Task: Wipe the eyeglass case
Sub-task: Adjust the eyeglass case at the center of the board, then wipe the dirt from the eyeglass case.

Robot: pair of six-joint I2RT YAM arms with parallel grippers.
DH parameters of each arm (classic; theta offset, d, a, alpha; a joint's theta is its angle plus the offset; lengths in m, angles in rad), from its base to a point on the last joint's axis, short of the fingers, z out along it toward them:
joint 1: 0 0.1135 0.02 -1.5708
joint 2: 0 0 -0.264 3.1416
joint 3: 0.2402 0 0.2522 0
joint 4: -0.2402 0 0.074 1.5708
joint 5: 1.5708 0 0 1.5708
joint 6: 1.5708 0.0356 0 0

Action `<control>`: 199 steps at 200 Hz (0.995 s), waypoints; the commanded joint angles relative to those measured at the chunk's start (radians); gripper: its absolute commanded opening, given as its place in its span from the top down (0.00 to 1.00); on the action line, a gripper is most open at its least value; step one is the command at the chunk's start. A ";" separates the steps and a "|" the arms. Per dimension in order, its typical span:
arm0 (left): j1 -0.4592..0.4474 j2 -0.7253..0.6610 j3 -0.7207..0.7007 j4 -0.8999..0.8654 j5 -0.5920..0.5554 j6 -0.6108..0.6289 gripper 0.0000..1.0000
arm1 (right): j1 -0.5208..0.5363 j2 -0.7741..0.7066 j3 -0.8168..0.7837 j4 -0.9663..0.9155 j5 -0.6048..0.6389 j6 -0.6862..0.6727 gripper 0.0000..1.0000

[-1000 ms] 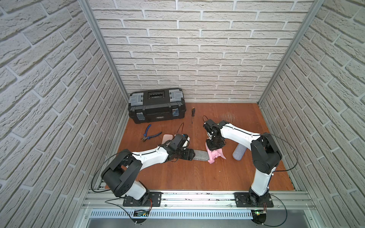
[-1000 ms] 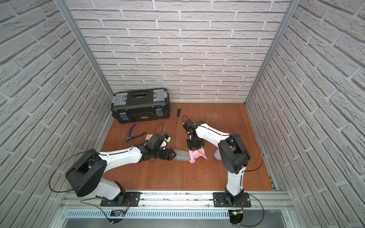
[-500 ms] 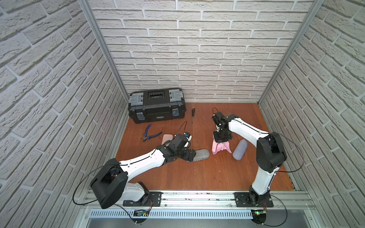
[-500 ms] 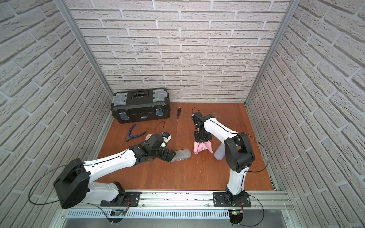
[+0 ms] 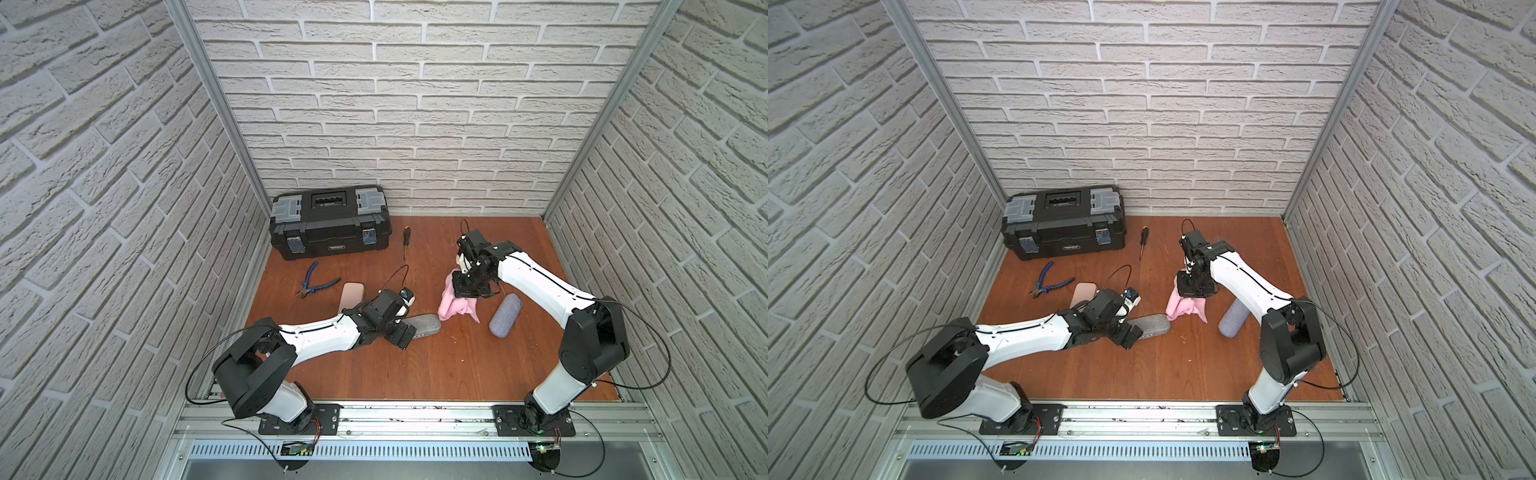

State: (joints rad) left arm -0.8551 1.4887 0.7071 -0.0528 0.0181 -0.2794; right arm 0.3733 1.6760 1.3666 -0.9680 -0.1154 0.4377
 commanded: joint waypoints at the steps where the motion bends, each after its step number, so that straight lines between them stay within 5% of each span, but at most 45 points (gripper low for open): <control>1: -0.005 0.037 -0.028 0.102 0.027 0.031 0.03 | 0.006 -0.021 -0.014 0.031 -0.070 0.038 0.97; 58: -0.009 0.064 -0.096 0.187 0.016 0.016 0.17 | 0.024 -0.028 -0.018 0.027 -0.091 0.079 0.98; 132: -0.090 0.047 -0.171 0.352 -0.058 0.076 0.46 | 0.241 0.106 -0.035 0.143 -0.084 0.295 0.98; 163: -0.096 0.027 -0.205 0.378 -0.087 0.054 0.54 | 0.125 0.143 -0.135 0.187 -0.103 0.299 0.98; 176: -0.102 0.022 -0.220 0.381 -0.107 0.047 0.54 | 0.042 0.125 -0.162 0.174 -0.017 0.258 0.98; 199: -0.129 0.002 -0.236 0.375 -0.171 0.046 0.60 | 0.084 0.111 0.019 -0.064 0.426 0.098 0.98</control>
State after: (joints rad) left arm -0.9611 1.5219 0.5064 0.3149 -0.0689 -0.2283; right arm 0.4564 1.8107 1.2743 -0.8497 -0.1303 0.6624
